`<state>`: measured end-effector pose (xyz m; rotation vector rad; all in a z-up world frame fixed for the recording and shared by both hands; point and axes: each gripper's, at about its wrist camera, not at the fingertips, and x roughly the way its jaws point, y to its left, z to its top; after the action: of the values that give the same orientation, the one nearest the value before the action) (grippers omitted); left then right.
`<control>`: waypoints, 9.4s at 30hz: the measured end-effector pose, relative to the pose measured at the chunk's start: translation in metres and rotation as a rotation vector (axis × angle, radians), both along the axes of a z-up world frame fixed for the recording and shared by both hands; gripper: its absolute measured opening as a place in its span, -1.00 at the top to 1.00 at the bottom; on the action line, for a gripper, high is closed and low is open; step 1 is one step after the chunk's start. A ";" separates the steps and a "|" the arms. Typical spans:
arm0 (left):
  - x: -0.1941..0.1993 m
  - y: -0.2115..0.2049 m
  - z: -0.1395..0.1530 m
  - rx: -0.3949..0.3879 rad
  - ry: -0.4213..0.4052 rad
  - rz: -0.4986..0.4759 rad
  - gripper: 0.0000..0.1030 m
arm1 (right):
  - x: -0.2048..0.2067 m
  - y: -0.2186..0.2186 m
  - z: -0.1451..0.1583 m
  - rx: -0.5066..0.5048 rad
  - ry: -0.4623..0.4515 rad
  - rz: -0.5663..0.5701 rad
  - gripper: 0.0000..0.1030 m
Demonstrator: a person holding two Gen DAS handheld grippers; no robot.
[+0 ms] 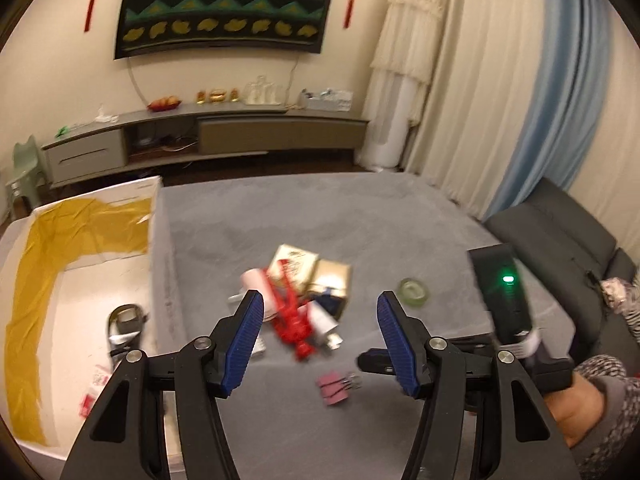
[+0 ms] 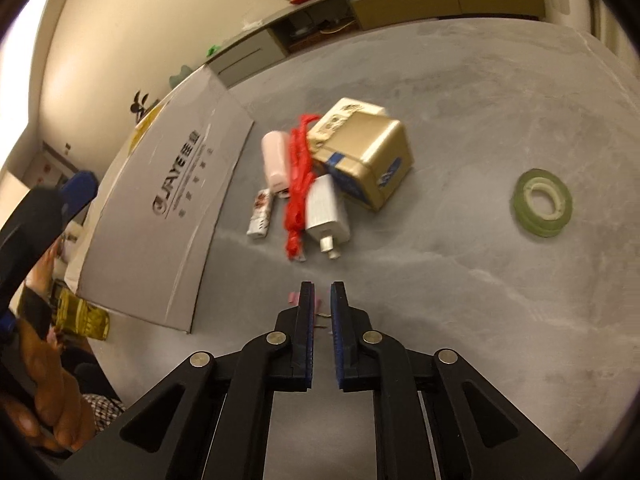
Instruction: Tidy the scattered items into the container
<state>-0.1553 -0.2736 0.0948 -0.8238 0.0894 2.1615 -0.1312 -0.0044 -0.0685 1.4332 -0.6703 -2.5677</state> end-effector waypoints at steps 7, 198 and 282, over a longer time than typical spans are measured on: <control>-0.004 0.035 -0.053 -0.125 -0.115 -0.014 -0.17 | -0.002 0.027 0.009 0.013 0.024 -0.083 0.45; -0.065 -0.194 0.028 0.365 -0.038 0.291 0.31 | -0.012 -0.208 0.170 0.354 0.346 0.205 0.55; -0.227 -0.194 0.000 -0.069 -0.076 0.620 -0.39 | -0.139 -0.178 0.136 0.184 0.283 0.377 0.38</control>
<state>-0.3826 -0.4672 0.0951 -1.0762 -0.1518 2.7085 -0.2705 -0.1820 0.0677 1.0779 -0.1114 -2.4998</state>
